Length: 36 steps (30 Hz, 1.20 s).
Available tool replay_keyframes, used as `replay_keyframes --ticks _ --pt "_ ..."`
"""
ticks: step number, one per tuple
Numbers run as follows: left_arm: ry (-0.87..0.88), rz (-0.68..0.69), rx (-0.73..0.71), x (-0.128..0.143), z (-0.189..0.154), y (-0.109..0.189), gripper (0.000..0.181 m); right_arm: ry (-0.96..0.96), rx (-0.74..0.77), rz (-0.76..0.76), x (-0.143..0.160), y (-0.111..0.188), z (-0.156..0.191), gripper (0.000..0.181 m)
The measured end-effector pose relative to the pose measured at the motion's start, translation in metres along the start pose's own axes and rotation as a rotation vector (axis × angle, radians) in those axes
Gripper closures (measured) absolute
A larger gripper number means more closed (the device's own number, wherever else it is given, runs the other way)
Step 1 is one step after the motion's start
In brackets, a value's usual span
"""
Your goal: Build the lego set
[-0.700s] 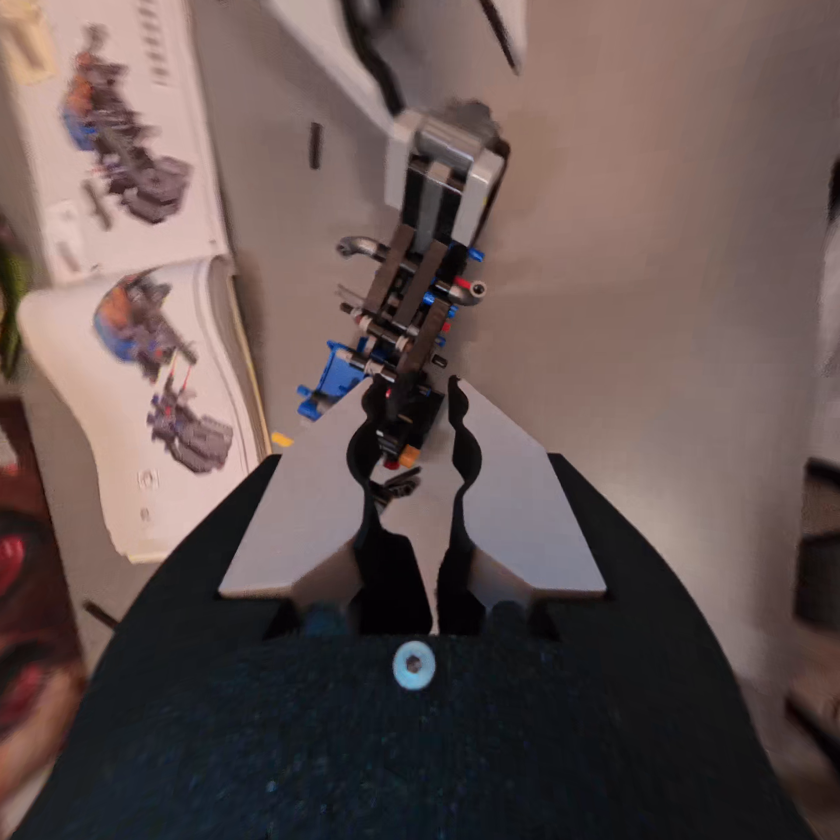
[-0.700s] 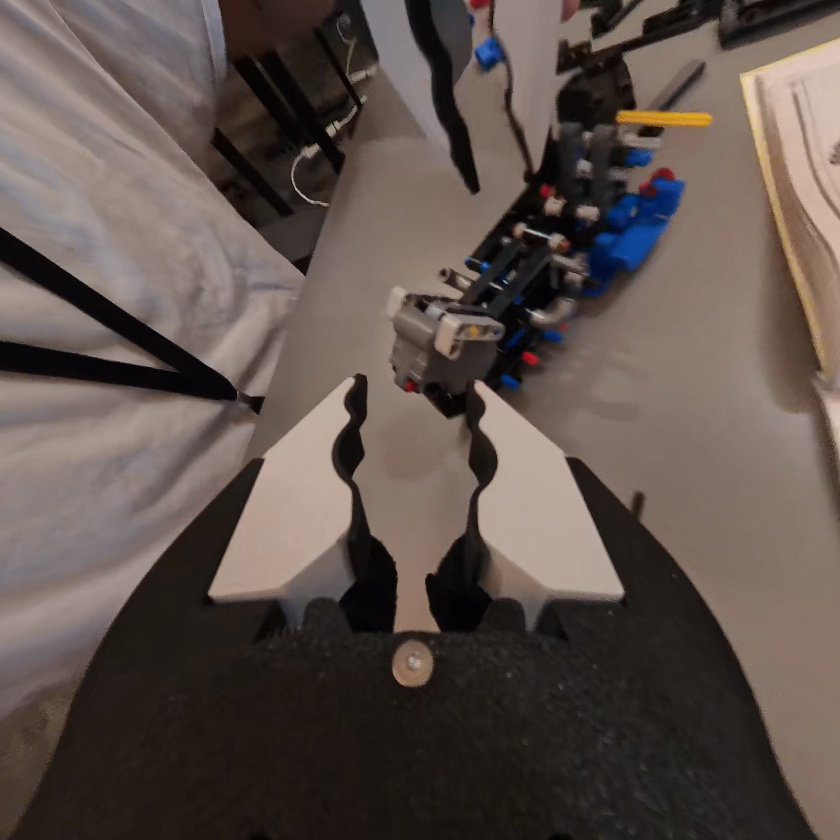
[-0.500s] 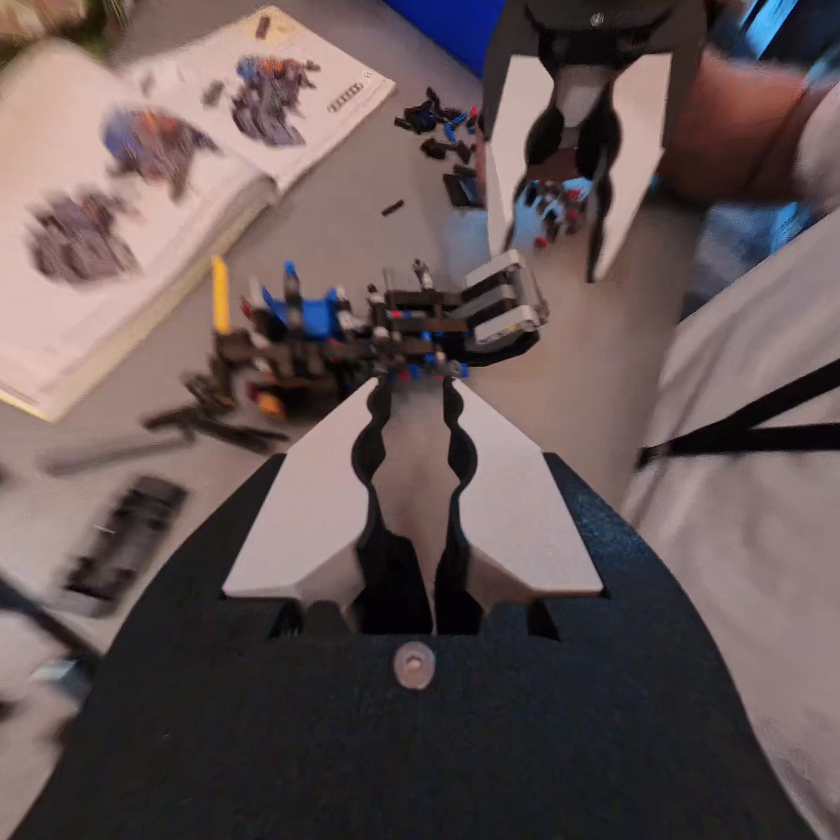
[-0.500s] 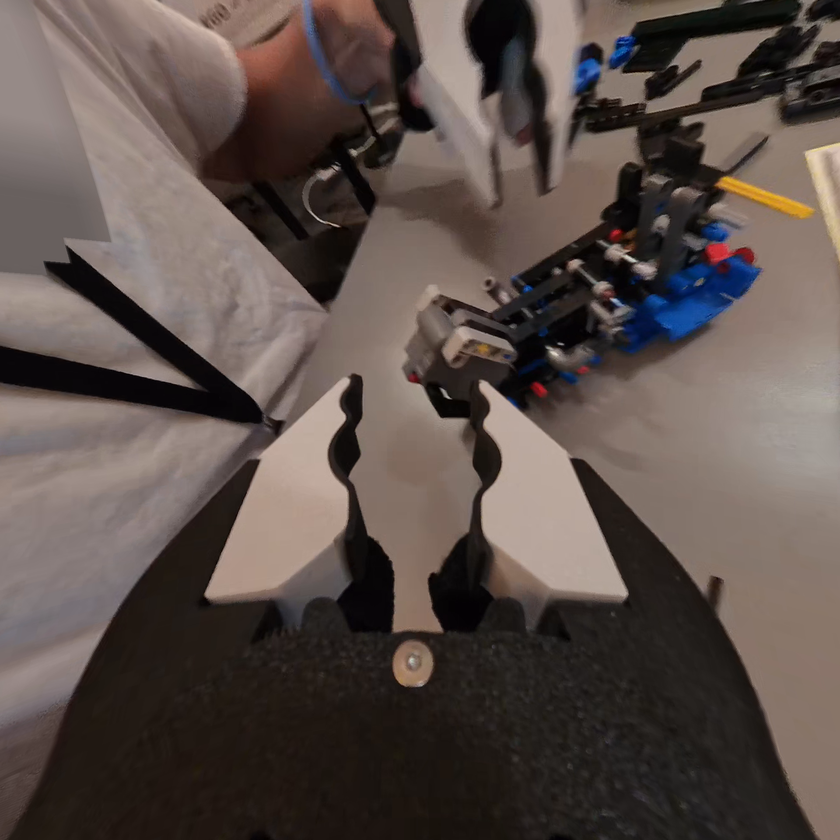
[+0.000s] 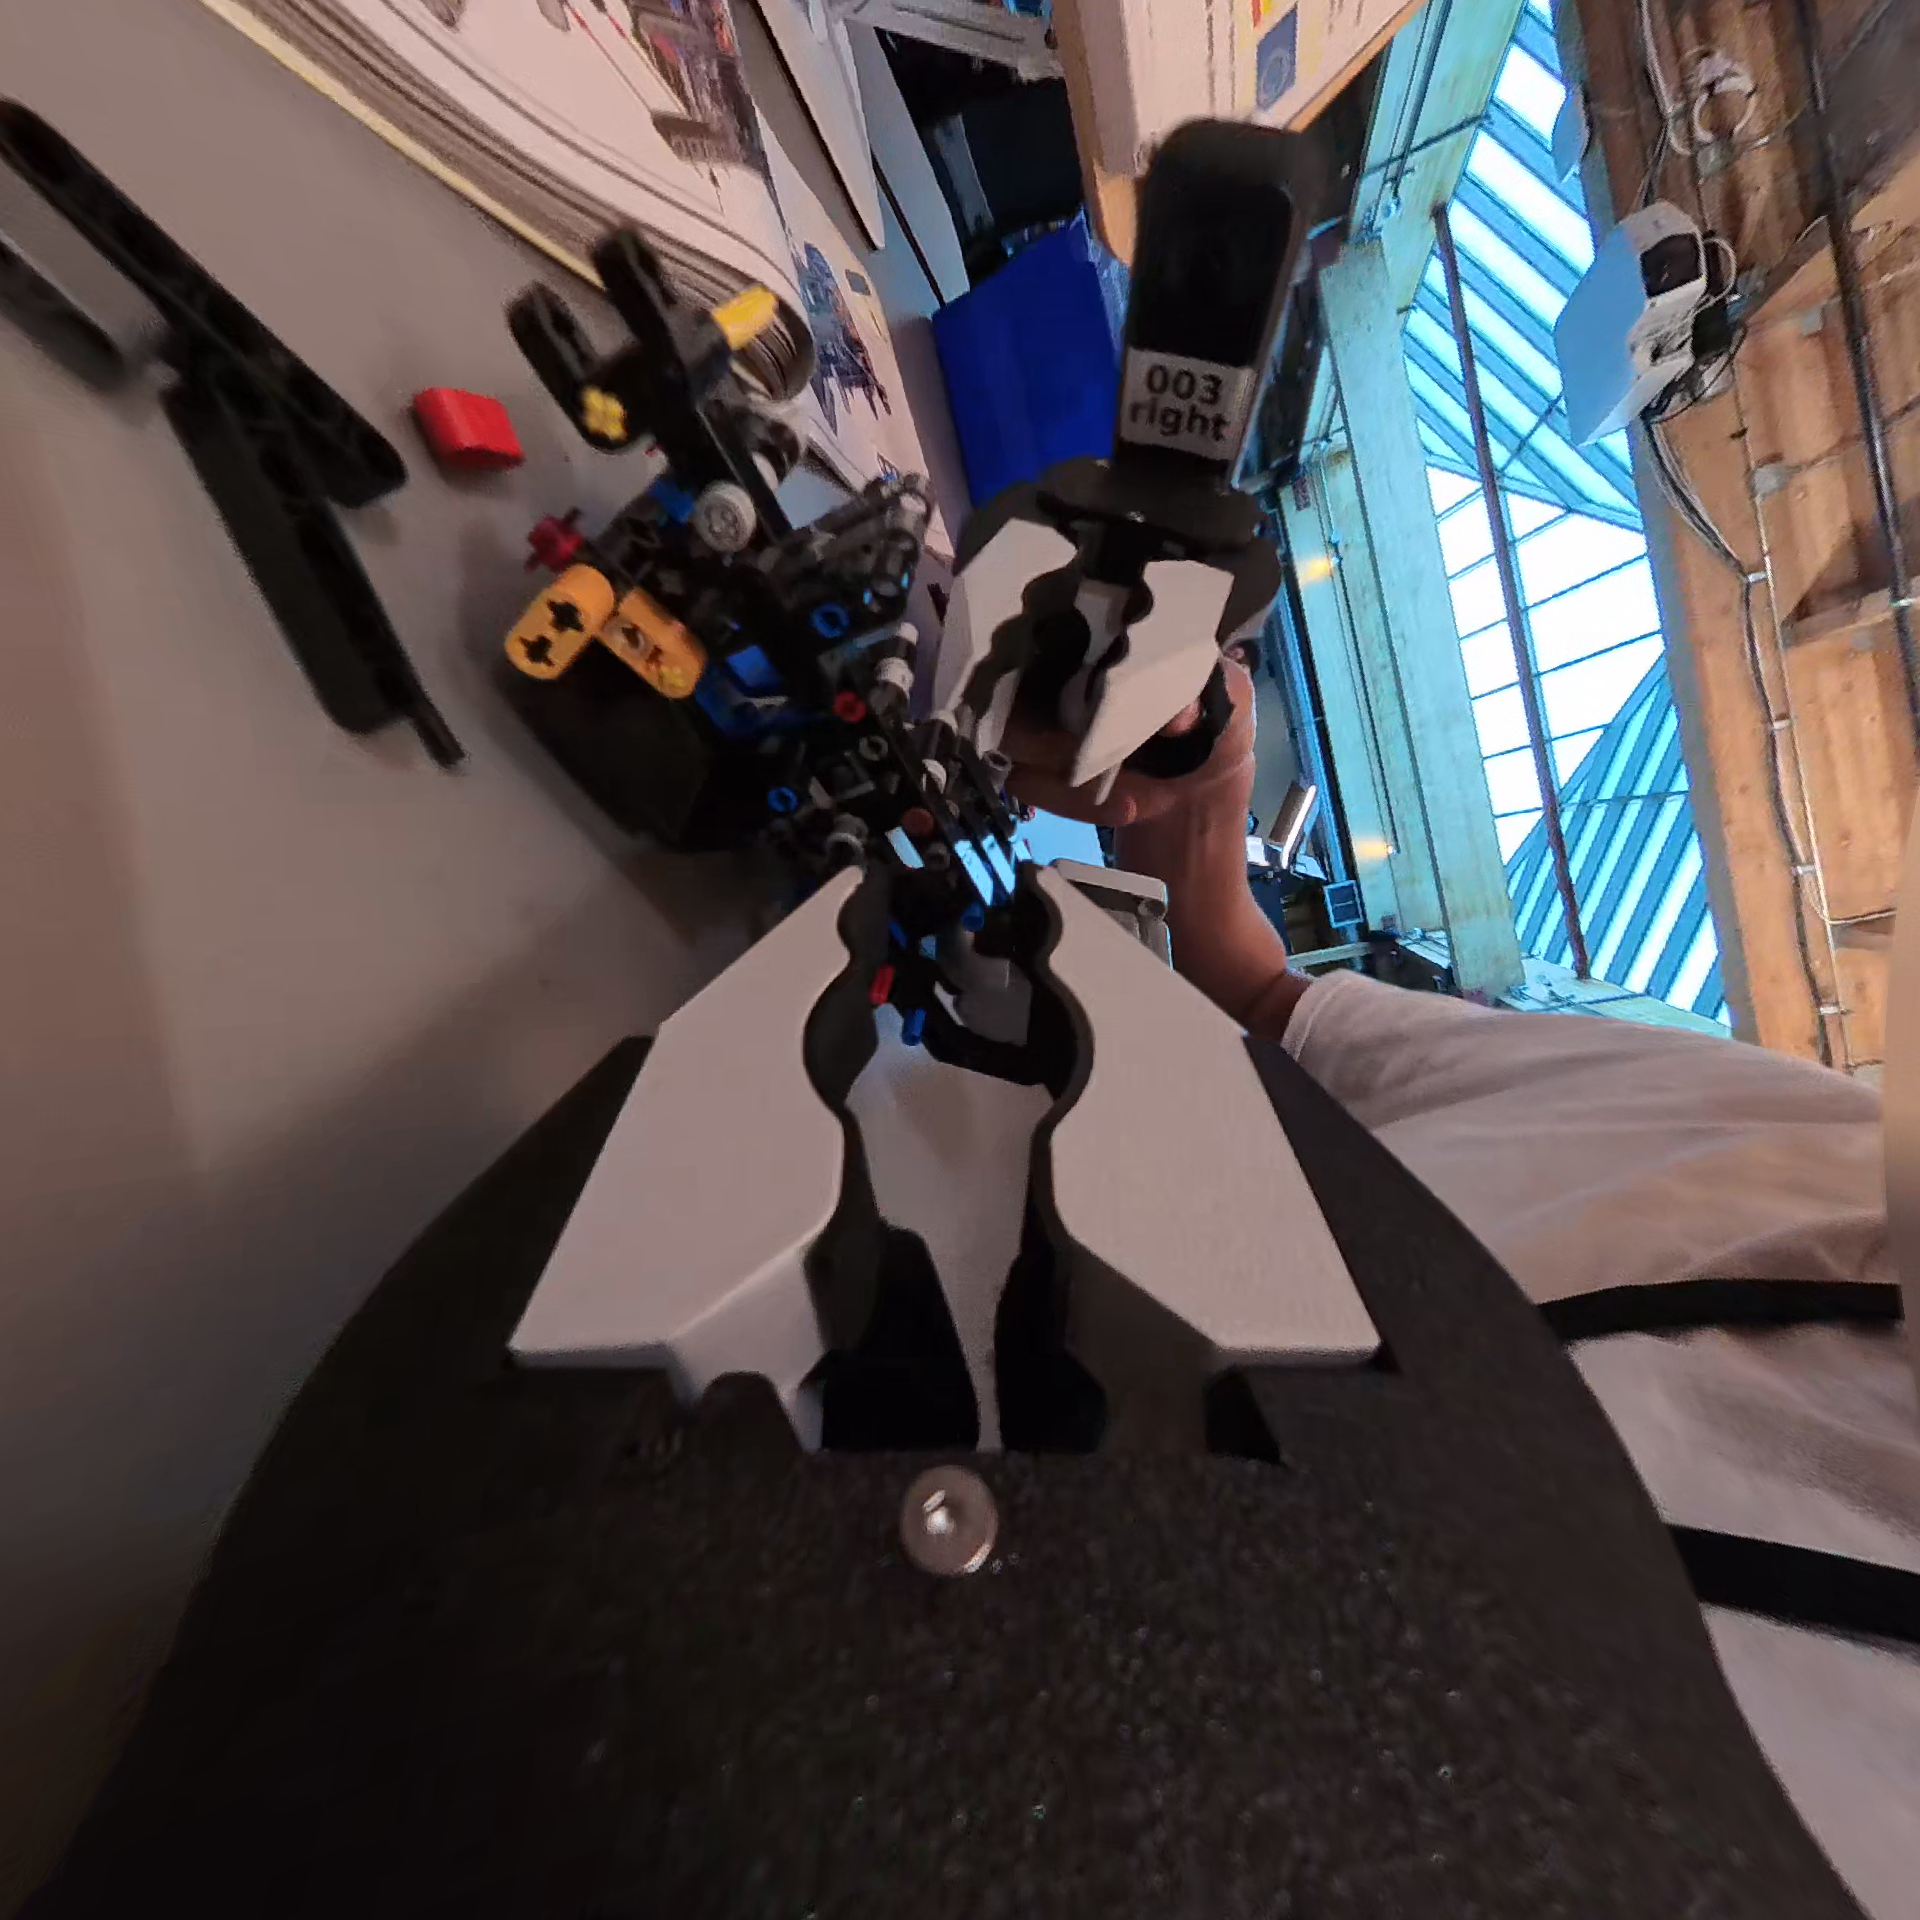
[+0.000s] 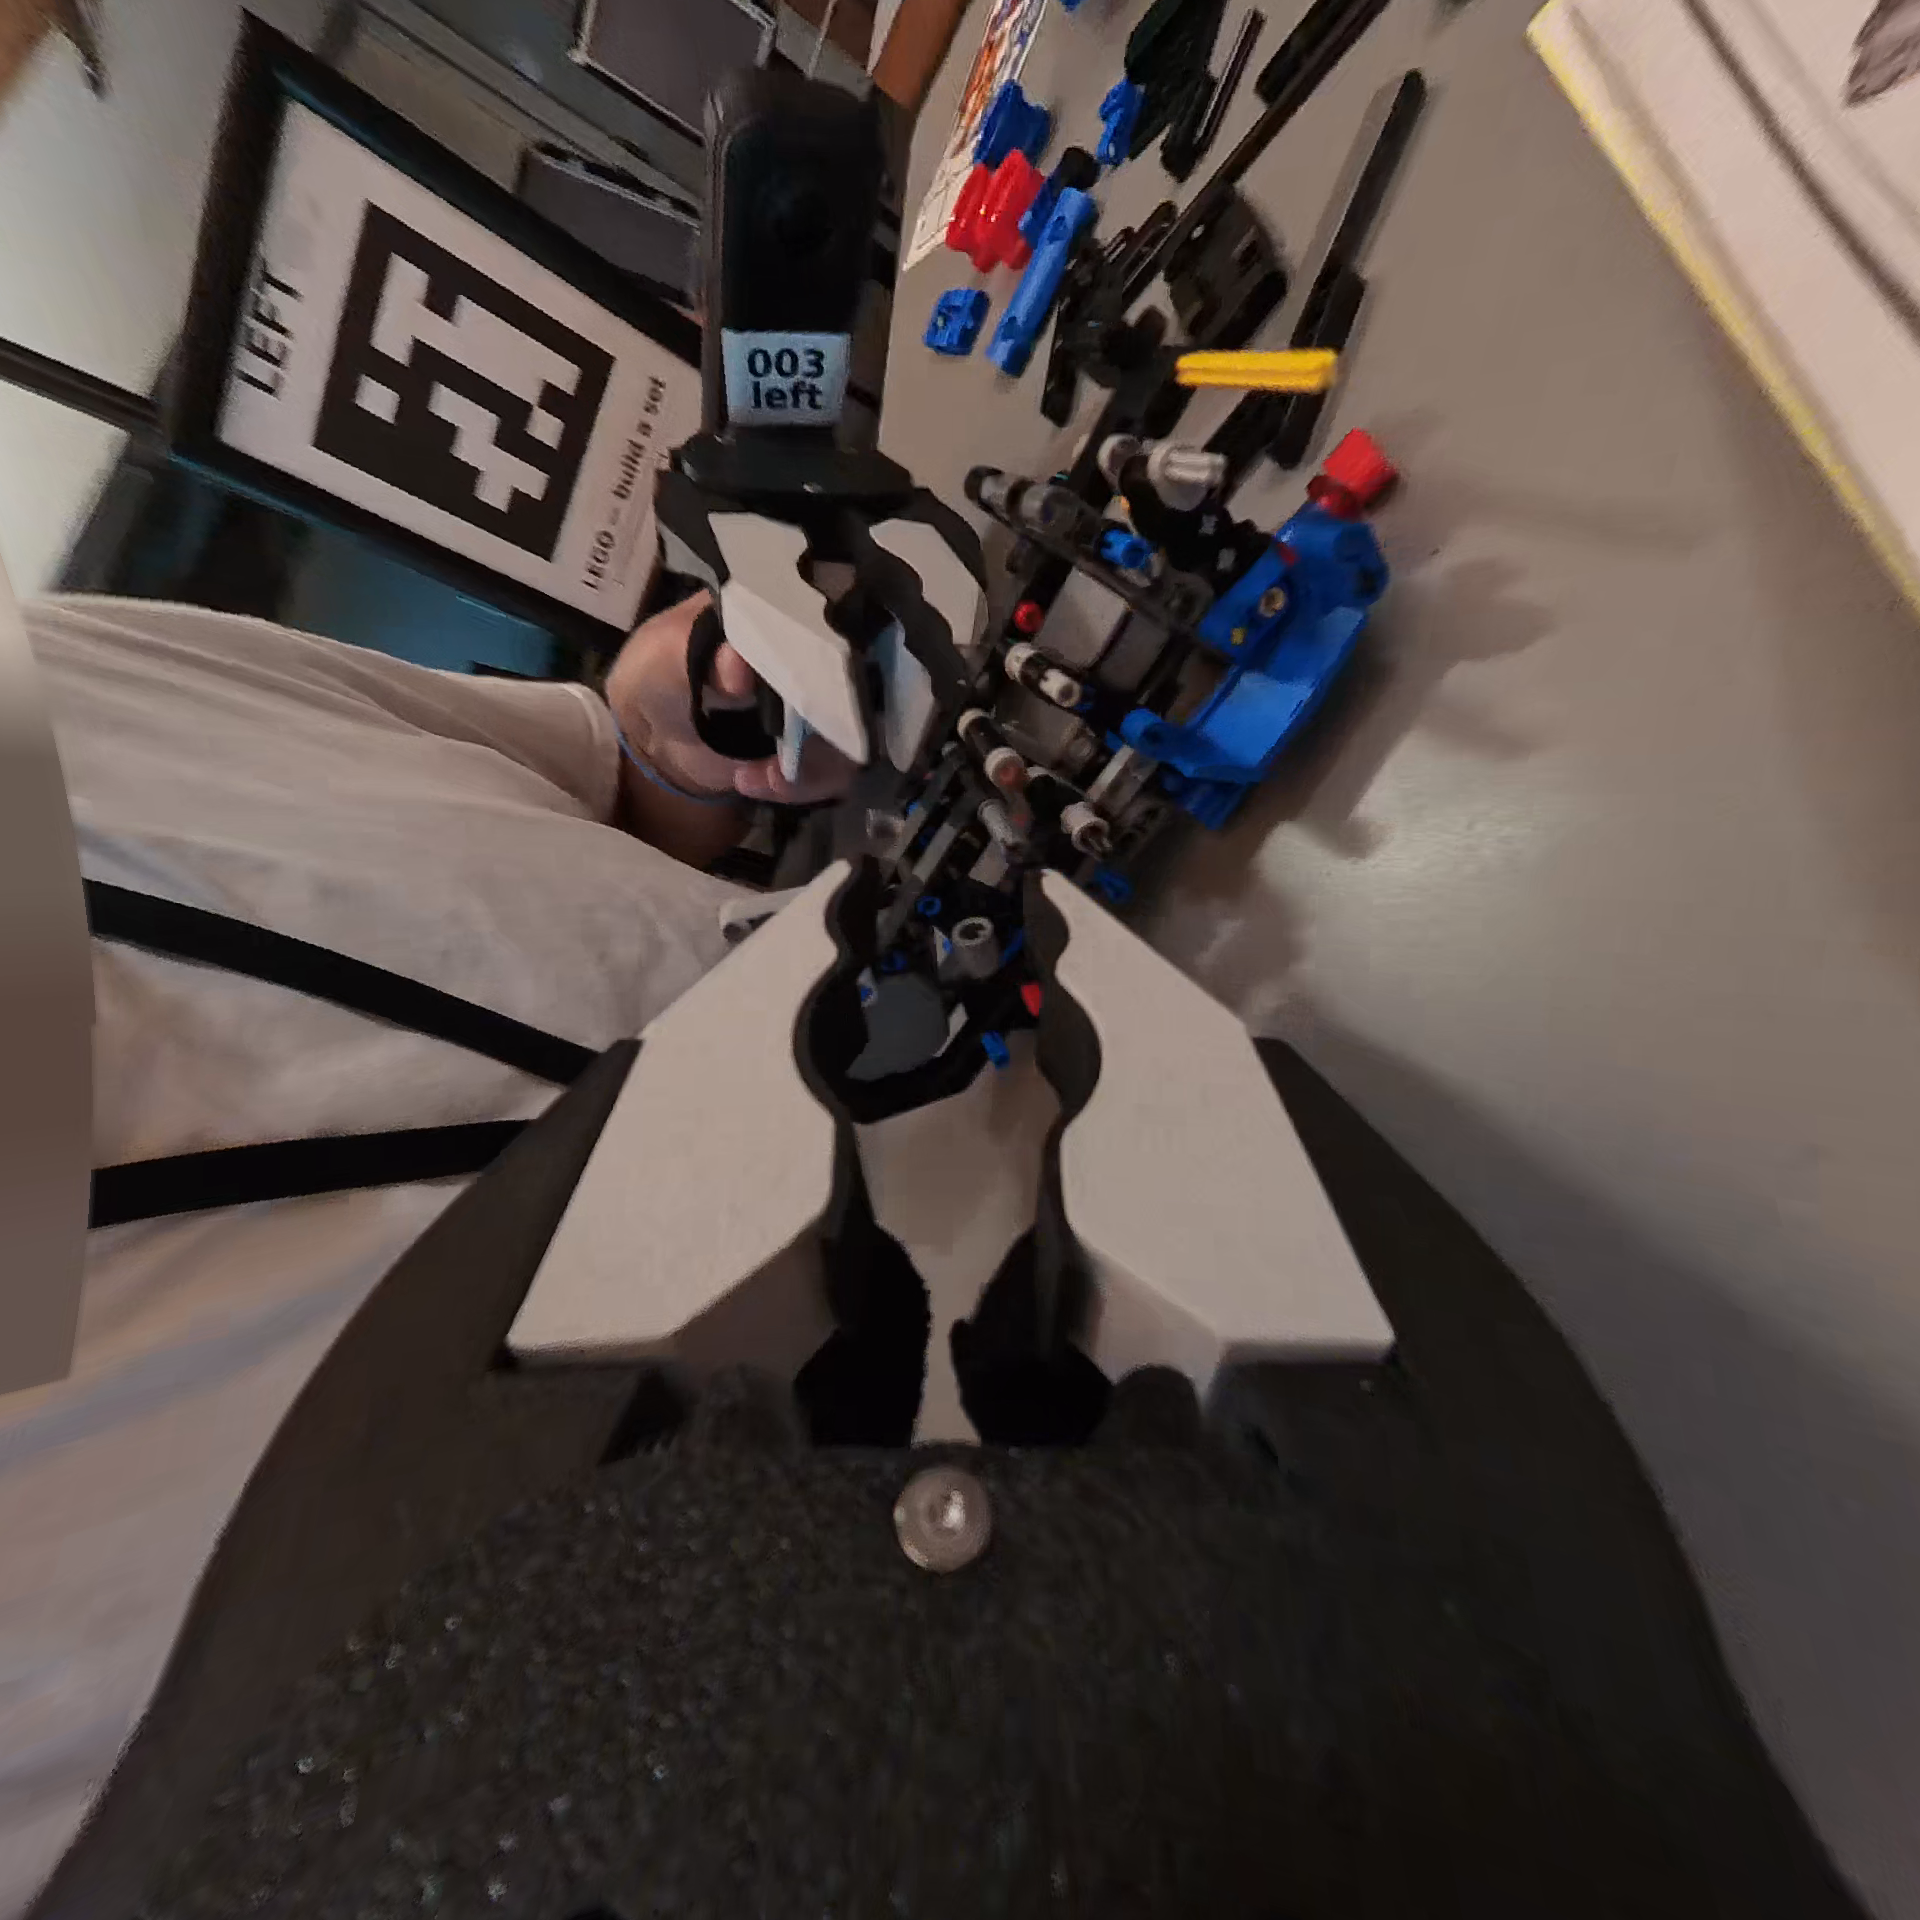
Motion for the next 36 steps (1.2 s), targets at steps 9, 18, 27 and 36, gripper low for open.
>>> replay_keyframes --ticks 9,18,27,36 --pt "0.062 -0.037 -0.005 0.0 0.0 -0.012 0.173 -0.167 -0.146 -0.03 0.005 -0.014 -0.011 0.171" --pt "-0.208 -0.065 0.081 -0.003 -0.023 -0.016 0.176 -0.078 -0.273 -0.136 0.002 -0.015 0.007 0.163" --pt "-0.225 -0.137 0.164 -0.002 -0.034 -0.02 0.176 0.112 -0.122 -0.197 0.009 -0.013 0.025 0.175" --pt "-0.321 -0.085 0.201 0.002 -0.042 -0.02 0.176 0.136 -0.124 -0.185 0.015 -0.011 0.036 0.175"
Point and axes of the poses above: each gripper's, where its closed fingertips meet, y back along the fingers, x out of its underside, z = x × y across the jaws, the point moved 7 cm from there along y, back along the fingers, and after that the axes turned 8 degrees about -x, right-handed, at the moved point
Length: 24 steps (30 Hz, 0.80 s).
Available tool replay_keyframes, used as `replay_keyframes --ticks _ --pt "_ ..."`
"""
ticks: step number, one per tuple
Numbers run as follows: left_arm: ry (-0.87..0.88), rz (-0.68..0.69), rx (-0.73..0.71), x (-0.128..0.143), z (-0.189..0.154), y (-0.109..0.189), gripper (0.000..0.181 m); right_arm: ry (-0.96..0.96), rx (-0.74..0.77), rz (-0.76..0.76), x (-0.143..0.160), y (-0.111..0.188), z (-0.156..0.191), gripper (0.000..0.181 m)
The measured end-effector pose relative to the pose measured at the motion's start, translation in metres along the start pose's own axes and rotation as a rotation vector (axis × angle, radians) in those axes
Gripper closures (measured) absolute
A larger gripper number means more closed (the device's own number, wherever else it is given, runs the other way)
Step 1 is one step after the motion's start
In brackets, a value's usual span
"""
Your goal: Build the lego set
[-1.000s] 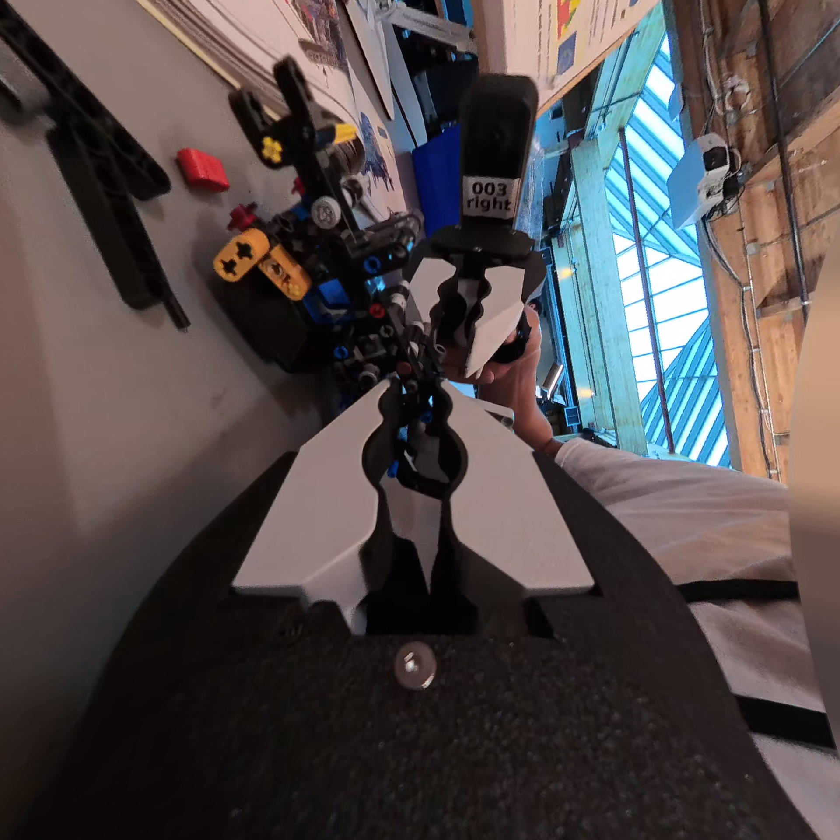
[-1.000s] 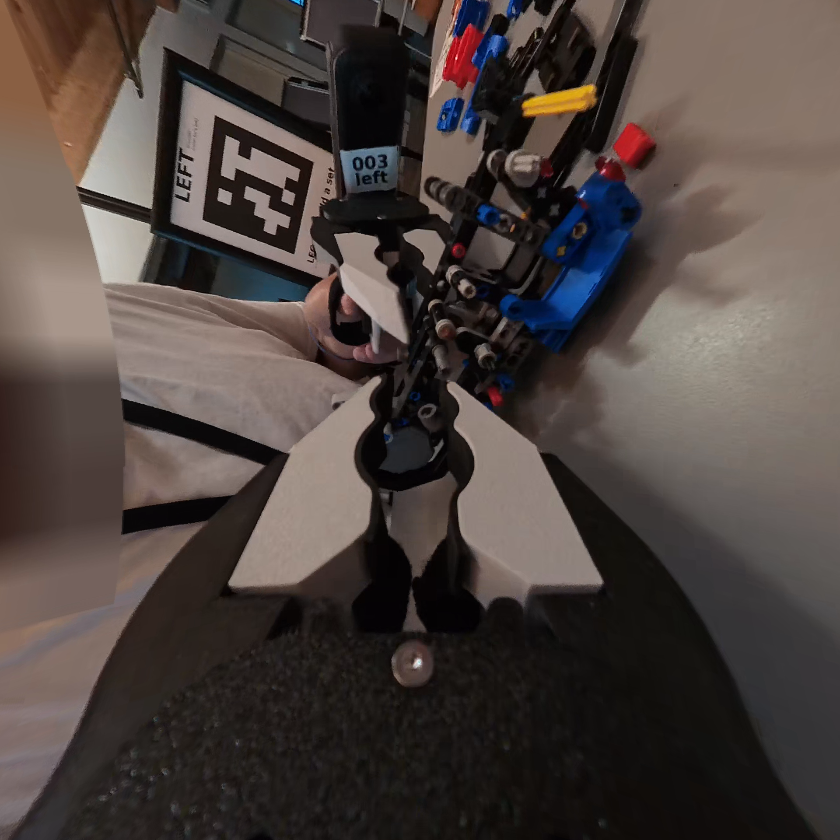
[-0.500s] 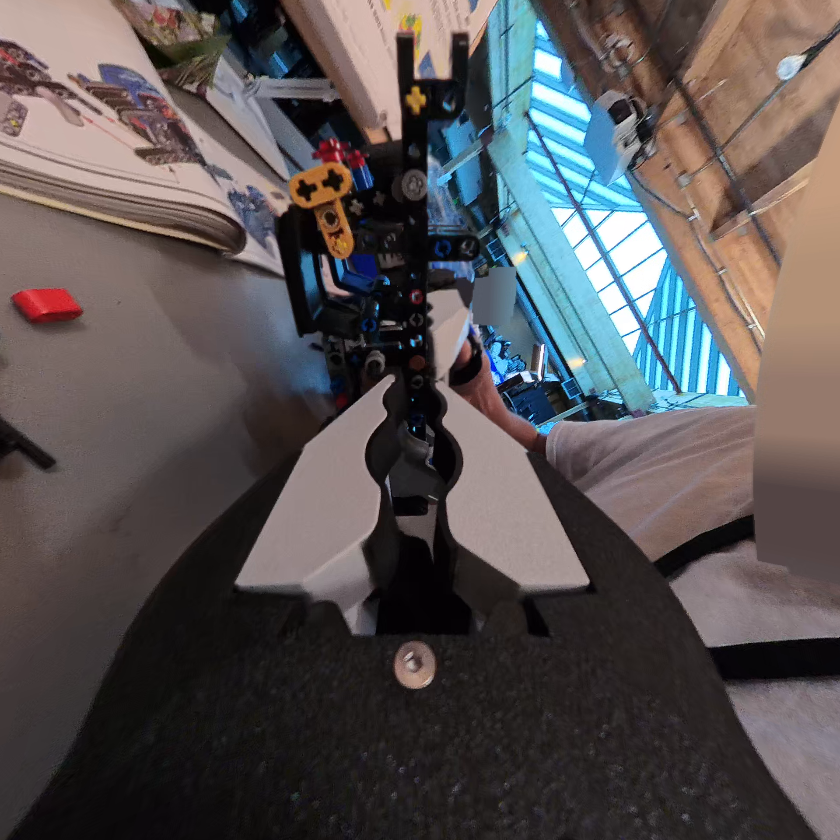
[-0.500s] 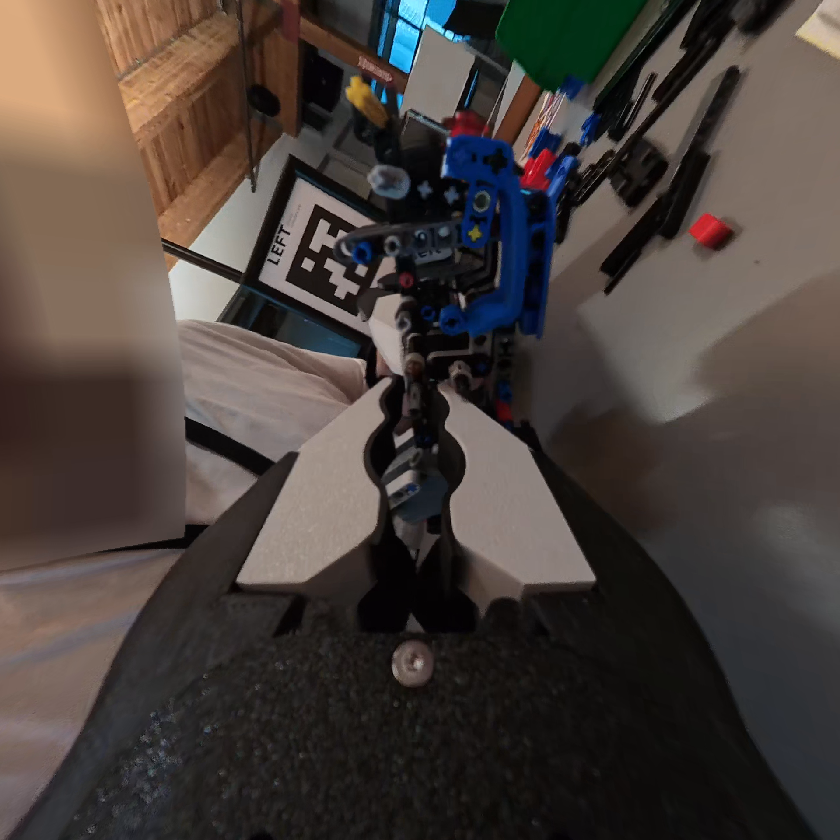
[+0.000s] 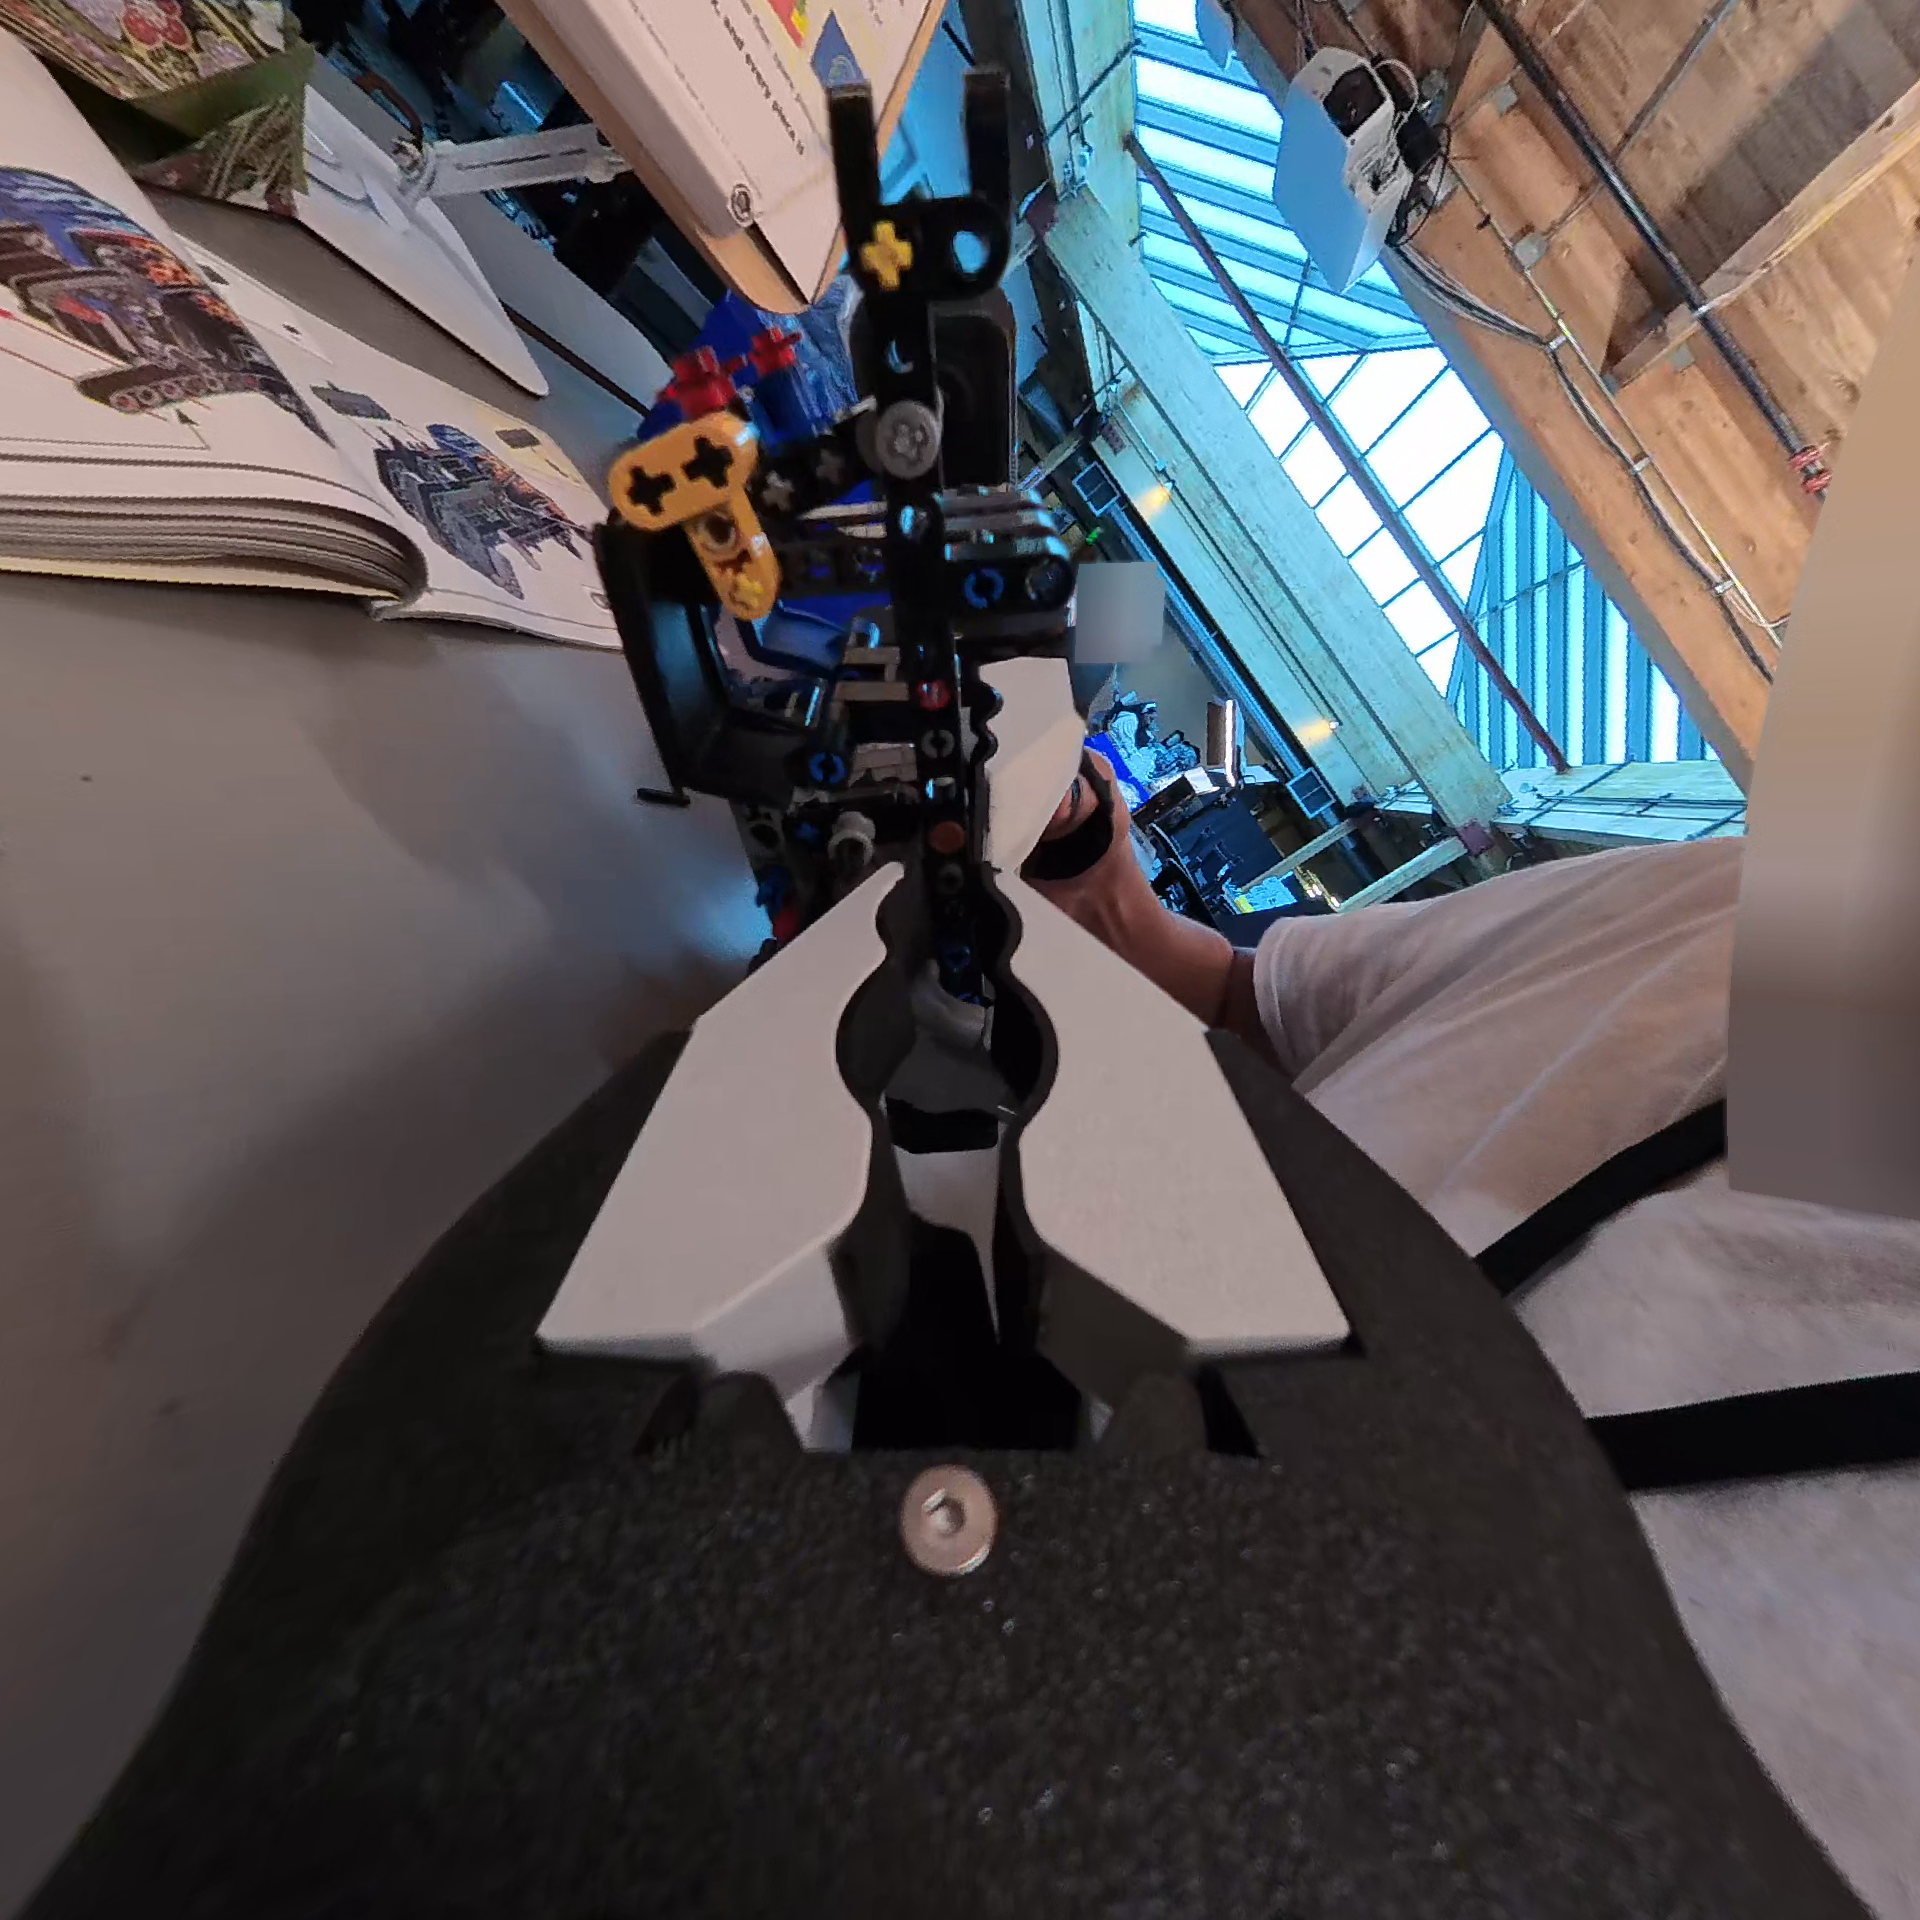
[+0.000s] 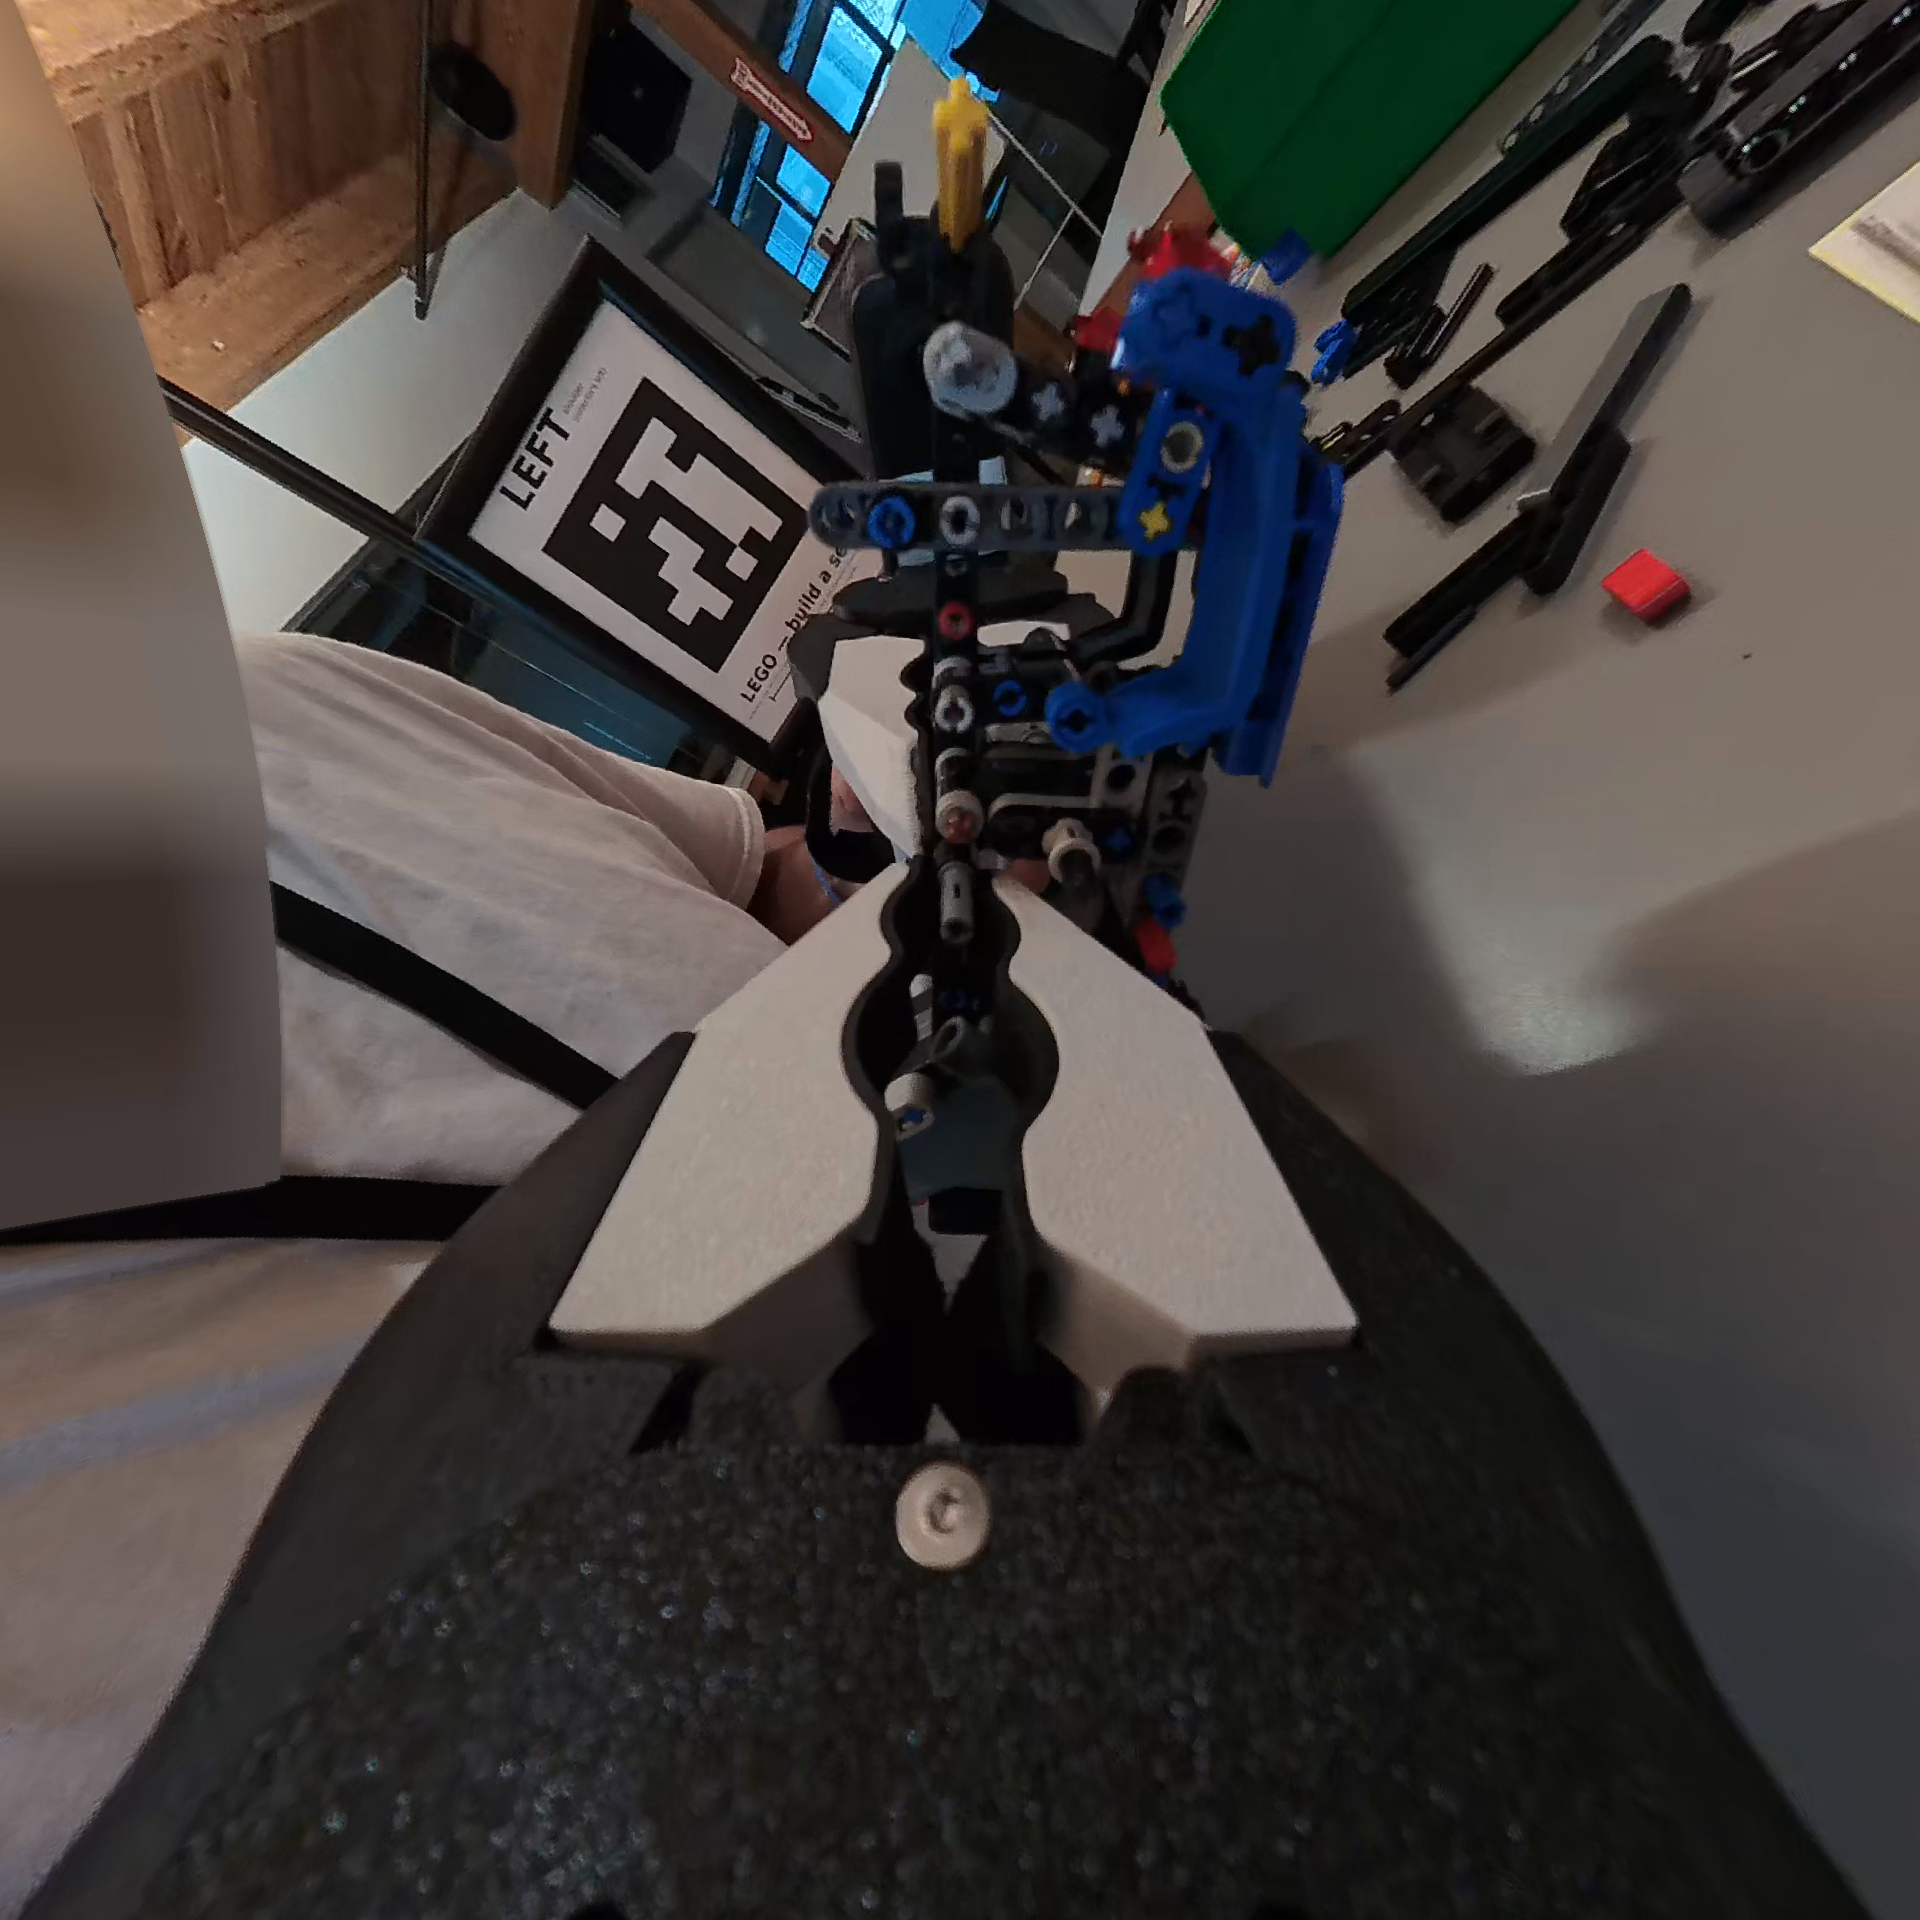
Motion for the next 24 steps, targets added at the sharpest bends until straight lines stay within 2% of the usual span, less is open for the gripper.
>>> replay_keyframes --ticks 5,8,11,12,13,19,24 --pt "0.001 -0.012 0.015 0.0017 -0.0018 0.0018 0.176 0.016 -0.005 -0.003 0.0012 0.0009 0.0026 0.175" --pt "-0.021 -0.007 -0.01 0.0029 -0.0001 0.0033 0.176 0.047 0.042 0.001 0.001 -0.0008 0.0021 0.175" --pt "-0.046 0.005 -0.009 0.0027 -0.0002 0.0044 0.176 -0.011 -0.029 -0.079 -0.0045 -0.0007 0.0043 0.164" --pt "-0.05 0.01 -0.005 0.0038 -0.0009 0.0035 0.176 -0.007 -0.014 -0.079 -0.0038 -0.0003 0.002 0.173" --pt "-0.049 0.02 -0.01 0.0049 -0.0008 0.0025 0.175 0.023 0.002 -0.072 -0.0024 -0.0003 0.0008 0.175" --pt "-0.037 0.058 0.006 0.0061 0.0007 0.001 0.176 0.062 0.04 -0.032 0.0006 -0.0002 0.0012 0.175" --pt "-0.052 0.103 -0.035 0.0075 0.0061 -0.0015 0.176 0.075 0.081 -0.006 0.0044 0.001 -0.0054 0.175"
Point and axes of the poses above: each gripper's, where its closed fingertips meet, y back along the fingers, x out of its underside, z = x × y across the jaws, the point moved 7 cm from there along y, back along the fingers, and after that the axes turned 8 degrees about -x, right-handed, at the moved point
